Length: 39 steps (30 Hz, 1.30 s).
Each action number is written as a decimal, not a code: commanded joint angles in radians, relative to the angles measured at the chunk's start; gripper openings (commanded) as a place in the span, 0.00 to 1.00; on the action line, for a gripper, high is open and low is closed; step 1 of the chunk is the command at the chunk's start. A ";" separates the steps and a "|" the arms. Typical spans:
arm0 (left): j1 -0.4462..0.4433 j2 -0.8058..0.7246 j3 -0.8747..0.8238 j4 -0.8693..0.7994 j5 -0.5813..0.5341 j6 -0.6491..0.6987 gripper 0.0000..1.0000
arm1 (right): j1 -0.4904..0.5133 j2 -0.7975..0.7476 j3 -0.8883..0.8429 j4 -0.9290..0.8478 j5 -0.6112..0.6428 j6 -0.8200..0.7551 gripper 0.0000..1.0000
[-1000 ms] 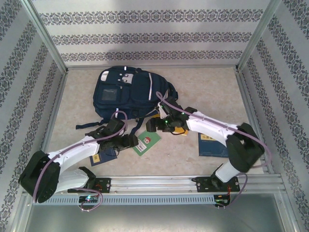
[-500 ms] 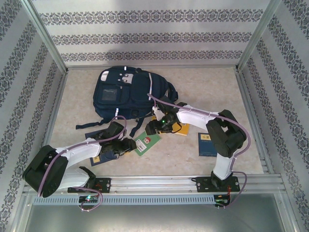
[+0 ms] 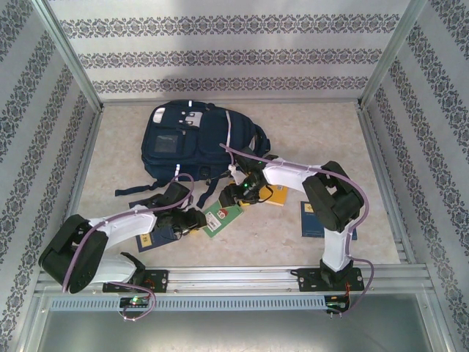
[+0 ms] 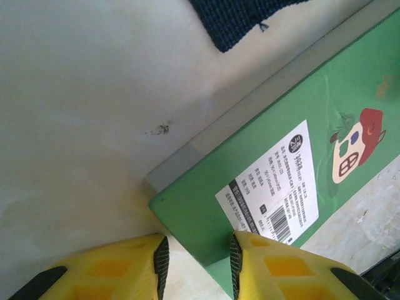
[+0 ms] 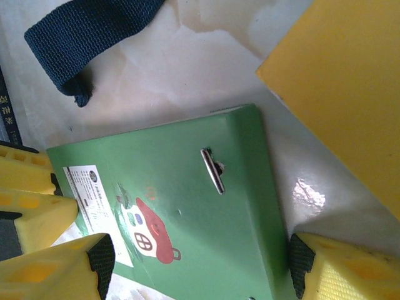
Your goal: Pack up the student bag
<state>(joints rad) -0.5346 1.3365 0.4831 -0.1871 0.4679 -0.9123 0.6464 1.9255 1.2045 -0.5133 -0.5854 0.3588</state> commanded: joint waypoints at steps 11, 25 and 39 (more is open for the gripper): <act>-0.019 0.104 0.017 0.137 0.003 0.093 0.25 | 0.023 -0.048 -0.093 0.232 -0.349 0.180 0.59; -0.019 0.071 0.012 0.061 -0.011 0.169 0.24 | 0.032 -0.126 -0.107 0.150 -0.322 0.157 0.48; -0.019 0.057 0.009 0.028 -0.019 0.219 0.24 | 0.075 -0.156 -0.183 0.336 -0.457 0.279 0.39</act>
<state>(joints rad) -0.5346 1.3537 0.5095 -0.2039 0.4885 -0.7494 0.6212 1.8317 1.0370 -0.3271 -0.7277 0.5724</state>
